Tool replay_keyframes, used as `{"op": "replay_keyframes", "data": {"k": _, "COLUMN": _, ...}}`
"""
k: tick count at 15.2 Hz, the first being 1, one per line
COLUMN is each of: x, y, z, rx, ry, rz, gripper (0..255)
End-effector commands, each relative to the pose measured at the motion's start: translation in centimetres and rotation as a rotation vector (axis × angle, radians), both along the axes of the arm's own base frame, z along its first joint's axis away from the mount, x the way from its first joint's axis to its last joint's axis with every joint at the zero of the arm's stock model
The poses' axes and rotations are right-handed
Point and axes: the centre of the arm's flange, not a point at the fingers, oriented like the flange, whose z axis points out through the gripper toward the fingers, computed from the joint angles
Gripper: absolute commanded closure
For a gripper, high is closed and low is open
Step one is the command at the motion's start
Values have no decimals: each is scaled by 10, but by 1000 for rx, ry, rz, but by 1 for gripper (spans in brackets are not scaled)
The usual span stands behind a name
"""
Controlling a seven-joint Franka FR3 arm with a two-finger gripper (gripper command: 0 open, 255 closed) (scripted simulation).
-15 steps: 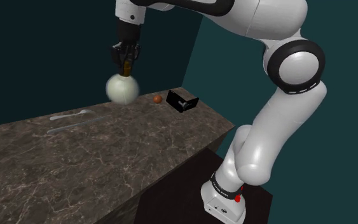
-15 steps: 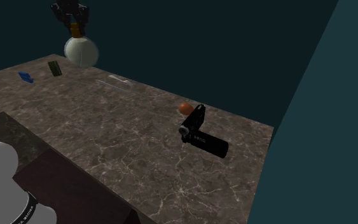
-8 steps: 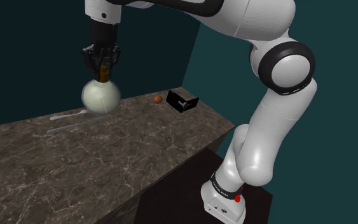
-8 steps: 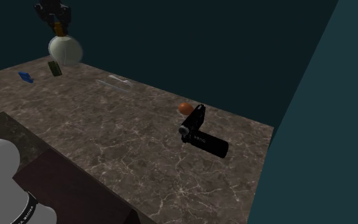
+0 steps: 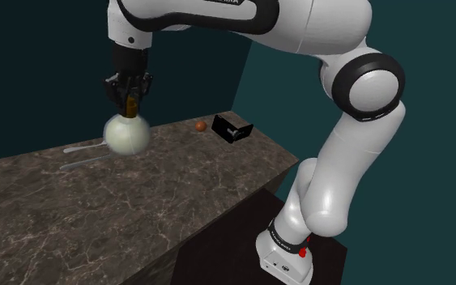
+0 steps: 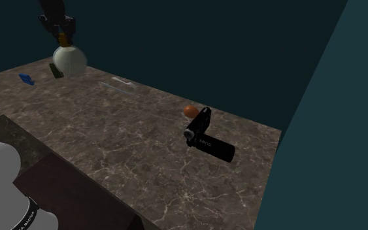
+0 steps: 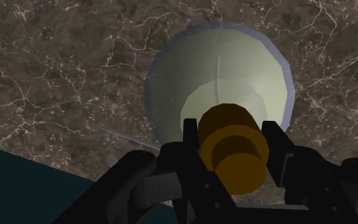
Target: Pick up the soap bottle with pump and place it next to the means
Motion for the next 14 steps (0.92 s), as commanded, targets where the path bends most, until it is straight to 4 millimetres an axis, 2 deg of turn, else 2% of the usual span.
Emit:
{"op": "replay_keyframes", "data": {"k": 1, "x": 0, "y": 1, "z": -11, "rx": 0, "ry": -1, "rz": 0, "gripper": 255}}
{"op": "replay_keyframes", "data": {"k": 14, "x": 0, "y": 1, "z": -80, "rx": 0, "ry": -1, "rz": 0, "gripper": 255}}
